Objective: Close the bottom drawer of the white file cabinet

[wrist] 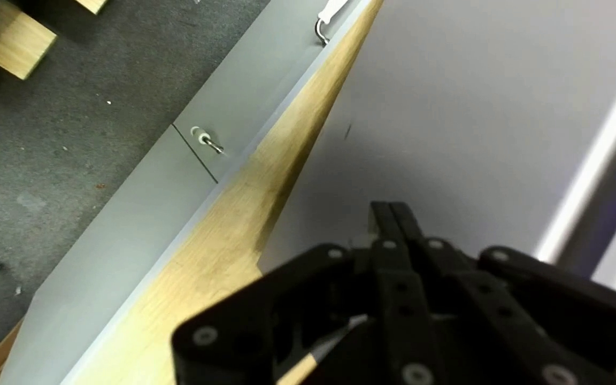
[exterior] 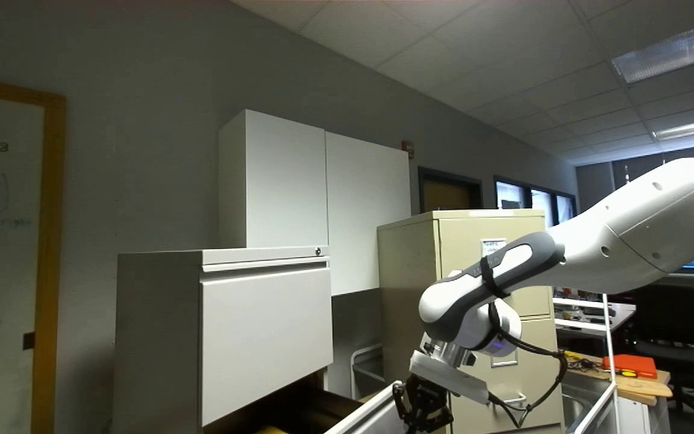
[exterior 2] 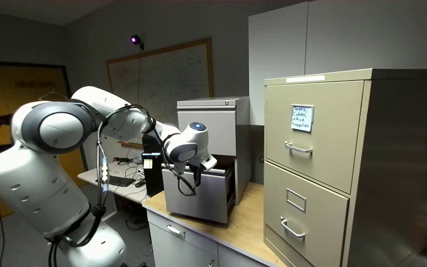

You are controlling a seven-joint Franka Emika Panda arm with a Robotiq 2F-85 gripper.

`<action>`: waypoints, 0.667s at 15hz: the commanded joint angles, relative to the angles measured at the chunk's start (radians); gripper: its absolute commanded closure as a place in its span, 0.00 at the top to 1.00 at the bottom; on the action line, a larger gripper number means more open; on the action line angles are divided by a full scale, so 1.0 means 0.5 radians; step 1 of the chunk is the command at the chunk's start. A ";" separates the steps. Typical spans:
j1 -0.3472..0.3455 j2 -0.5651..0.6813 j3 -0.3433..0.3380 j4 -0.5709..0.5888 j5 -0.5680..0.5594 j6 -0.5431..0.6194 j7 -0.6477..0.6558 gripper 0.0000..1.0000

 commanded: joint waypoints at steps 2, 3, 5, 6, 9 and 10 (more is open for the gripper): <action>0.078 0.197 0.099 0.326 -0.034 -0.048 0.042 0.00; 0.104 0.258 0.116 0.398 -0.024 -0.050 0.029 0.00; 0.152 0.369 0.141 0.514 0.004 -0.047 -0.004 0.00; 0.172 0.418 0.154 0.562 0.004 -0.049 -0.010 0.00; 0.184 0.519 0.156 0.663 -0.005 -0.085 -0.033 0.00; 0.183 0.556 0.153 0.704 -0.005 -0.075 -0.051 0.00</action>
